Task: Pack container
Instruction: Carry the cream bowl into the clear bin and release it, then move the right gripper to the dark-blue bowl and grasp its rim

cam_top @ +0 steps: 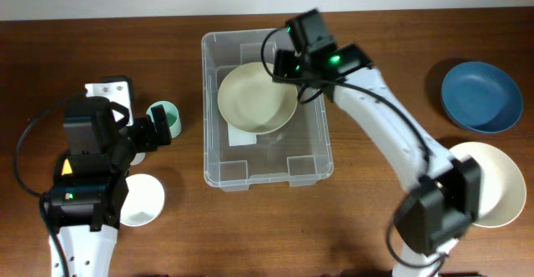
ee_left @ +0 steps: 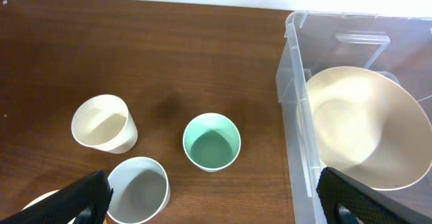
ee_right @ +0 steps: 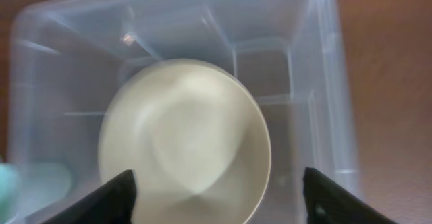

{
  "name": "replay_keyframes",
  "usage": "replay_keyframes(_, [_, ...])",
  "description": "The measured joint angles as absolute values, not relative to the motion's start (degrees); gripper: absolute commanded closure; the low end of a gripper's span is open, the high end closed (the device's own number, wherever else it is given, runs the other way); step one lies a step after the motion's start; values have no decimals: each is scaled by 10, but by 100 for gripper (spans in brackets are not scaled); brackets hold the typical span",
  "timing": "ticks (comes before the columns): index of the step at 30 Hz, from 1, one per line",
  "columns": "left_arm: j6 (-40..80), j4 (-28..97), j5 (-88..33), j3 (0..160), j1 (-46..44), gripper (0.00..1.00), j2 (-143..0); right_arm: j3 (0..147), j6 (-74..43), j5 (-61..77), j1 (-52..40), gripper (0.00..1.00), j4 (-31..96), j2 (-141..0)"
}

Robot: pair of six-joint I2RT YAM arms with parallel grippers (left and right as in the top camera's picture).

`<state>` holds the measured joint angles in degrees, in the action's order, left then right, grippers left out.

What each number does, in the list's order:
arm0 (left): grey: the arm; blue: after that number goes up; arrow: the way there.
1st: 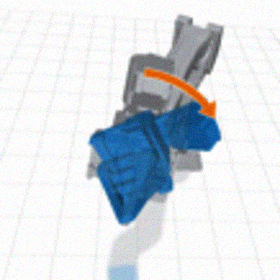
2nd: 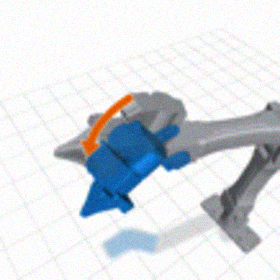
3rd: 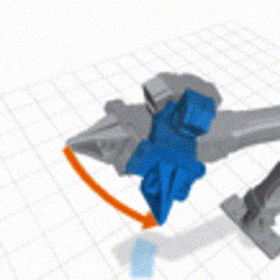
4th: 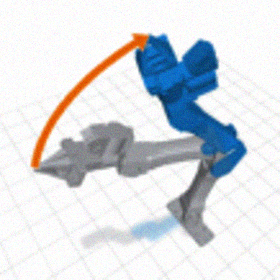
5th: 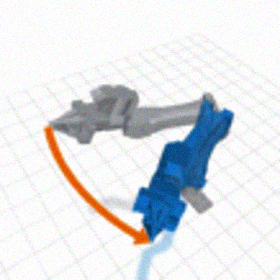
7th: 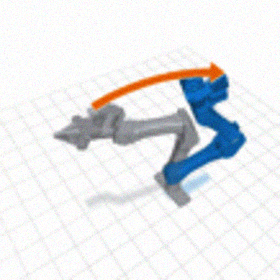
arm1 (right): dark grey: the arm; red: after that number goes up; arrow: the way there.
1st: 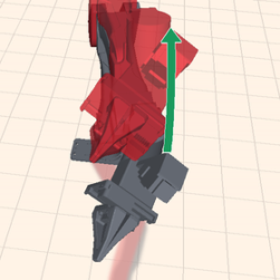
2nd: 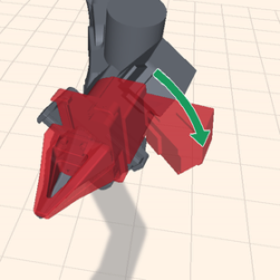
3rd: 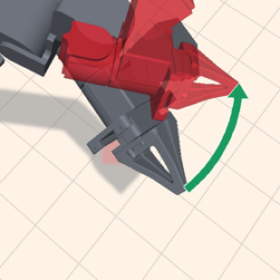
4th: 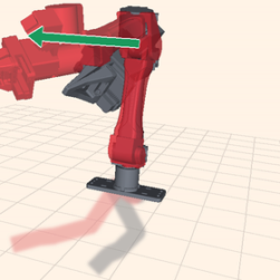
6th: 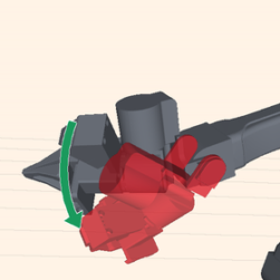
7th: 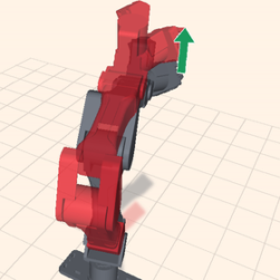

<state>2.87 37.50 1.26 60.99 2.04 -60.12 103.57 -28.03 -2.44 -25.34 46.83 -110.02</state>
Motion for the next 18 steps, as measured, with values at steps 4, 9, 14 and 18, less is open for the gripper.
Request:
replay_keyframes(4, [29, 375, 13, 610, 20, 1, -601, 1075, -179, -36, -243, 1, 503, -1043])
replay_keyframes(9, [29, 375, 13, 610, 20, 1, -601, 1083, -174, -118, -171, 1, 584, -1012])
replay_keyframes(14, [29, 375, 13, 610, 20, 1, -601, 1082, -207, -218, -62, 1, 641, -1034])
replay_keyframes(18, [29, 375, 13, 610, 20, 1, -601, 1082, -204, -248, 9, 1, 649, -1059])
